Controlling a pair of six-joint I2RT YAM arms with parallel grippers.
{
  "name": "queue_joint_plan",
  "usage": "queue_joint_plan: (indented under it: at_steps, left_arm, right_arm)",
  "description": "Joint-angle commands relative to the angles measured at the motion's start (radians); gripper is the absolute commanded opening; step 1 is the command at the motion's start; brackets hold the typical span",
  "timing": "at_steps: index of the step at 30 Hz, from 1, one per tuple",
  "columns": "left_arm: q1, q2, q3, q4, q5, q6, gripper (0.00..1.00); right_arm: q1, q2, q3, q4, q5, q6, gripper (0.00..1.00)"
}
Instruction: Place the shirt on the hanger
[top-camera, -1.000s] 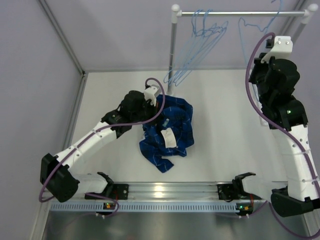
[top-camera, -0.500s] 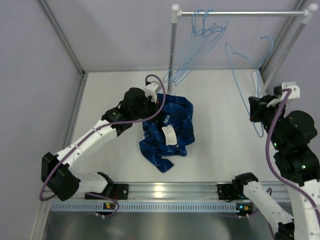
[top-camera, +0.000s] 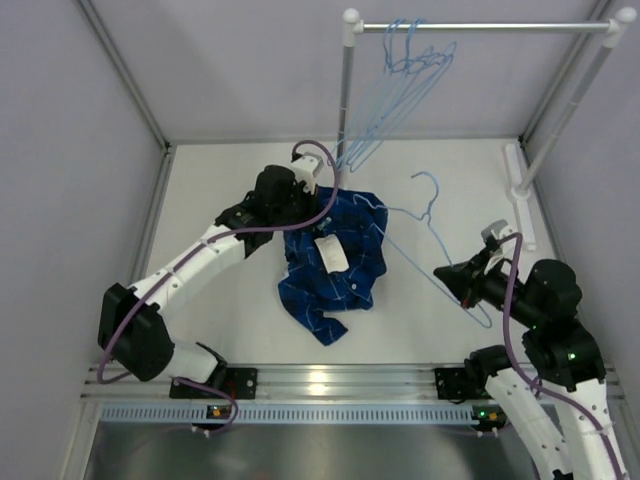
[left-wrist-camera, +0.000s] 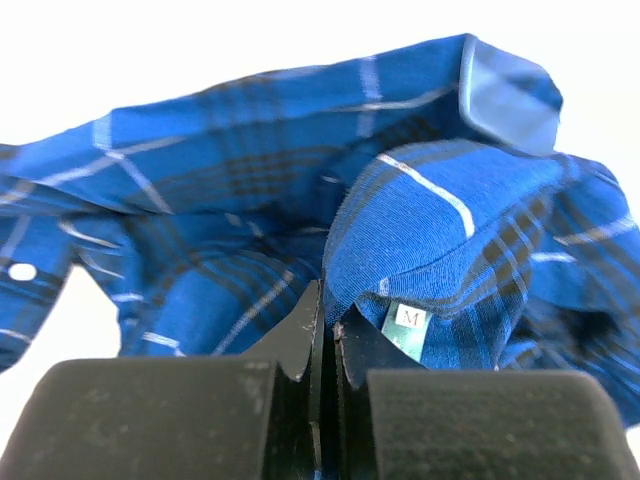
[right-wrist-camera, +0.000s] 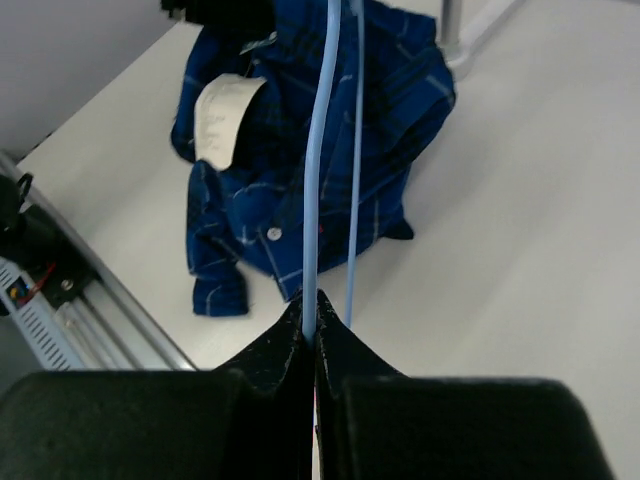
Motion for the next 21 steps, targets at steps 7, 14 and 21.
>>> queue_joint_plan:
  at_steps: [7, 14, 21]
  left_arm:
    - [0.088, 0.027, 0.079, 0.034, 0.036, 0.114, 0.0]
    - [0.088, 0.041, 0.133, -0.001, 0.062, 0.105, 0.0]
    - [0.086, -0.034, 0.161, -0.037, 0.137, 0.099, 0.0]
  right_arm:
    - [-0.003, -0.091, -0.028, 0.054, -0.287, 0.023, 0.0]
    - [-0.003, -0.027, 0.105, 0.008, -0.311, -0.014, 0.0]
    - [-0.003, 0.062, 0.027, 0.105, -0.411, 0.08, 0.0]
